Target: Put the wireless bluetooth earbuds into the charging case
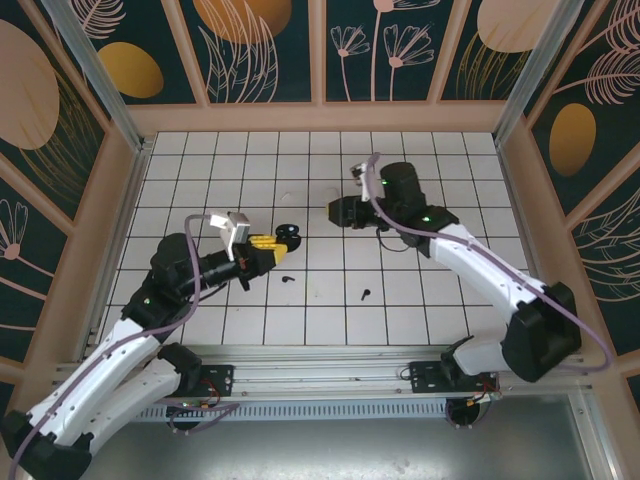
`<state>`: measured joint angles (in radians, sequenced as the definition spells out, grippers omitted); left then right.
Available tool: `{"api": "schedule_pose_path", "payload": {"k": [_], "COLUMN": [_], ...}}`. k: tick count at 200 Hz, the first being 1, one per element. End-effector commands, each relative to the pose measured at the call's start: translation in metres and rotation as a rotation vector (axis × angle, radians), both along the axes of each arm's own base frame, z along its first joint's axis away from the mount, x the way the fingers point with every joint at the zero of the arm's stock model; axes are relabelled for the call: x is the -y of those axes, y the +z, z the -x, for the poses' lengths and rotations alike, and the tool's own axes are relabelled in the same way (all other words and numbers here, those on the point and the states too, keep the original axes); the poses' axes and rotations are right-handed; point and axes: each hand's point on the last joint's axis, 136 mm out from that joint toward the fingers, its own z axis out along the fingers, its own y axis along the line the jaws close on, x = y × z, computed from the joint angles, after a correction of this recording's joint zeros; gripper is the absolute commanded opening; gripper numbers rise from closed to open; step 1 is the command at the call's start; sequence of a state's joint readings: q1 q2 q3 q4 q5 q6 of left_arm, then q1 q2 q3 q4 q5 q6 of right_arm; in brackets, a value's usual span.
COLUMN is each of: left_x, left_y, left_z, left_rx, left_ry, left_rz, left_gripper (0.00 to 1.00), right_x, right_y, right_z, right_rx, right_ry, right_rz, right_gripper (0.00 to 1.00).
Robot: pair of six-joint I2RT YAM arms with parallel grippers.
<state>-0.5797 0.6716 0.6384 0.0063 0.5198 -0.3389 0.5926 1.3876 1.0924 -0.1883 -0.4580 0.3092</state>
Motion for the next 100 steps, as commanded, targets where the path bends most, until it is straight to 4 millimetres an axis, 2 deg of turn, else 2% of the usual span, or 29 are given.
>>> {"api": "schedule_pose_path", "payload": {"k": [1, 47, 82, 100], "left_x": [-0.019, -0.053, -0.076, -0.085], "left_y": [-0.004, 0.013, 0.011, 0.017], "left_z": [0.001, 0.012, 0.017, 0.021], "left_rx": [0.021, 0.071, 0.103, 0.126], "left_ry": [0.096, 0.23, 0.327, 0.359], "left_rz": [-0.039, -0.053, -0.088, -0.073], "left_gripper": [0.03, 0.03, 0.04, 0.04], "right_x": [-0.022, -0.078, -0.102, -0.109], "right_y": [-0.026, -0.082, -0.125, -0.145], "right_z": [0.012, 0.029, 0.044, 0.051], "right_rx": [0.047, -0.016, -0.076, -0.065], "right_ry": [0.147, 0.376, 0.492, 0.537], "right_rz": [0.18, 0.293, 0.394, 0.493], "right_gripper": [0.45, 0.45, 0.44, 0.45]}}
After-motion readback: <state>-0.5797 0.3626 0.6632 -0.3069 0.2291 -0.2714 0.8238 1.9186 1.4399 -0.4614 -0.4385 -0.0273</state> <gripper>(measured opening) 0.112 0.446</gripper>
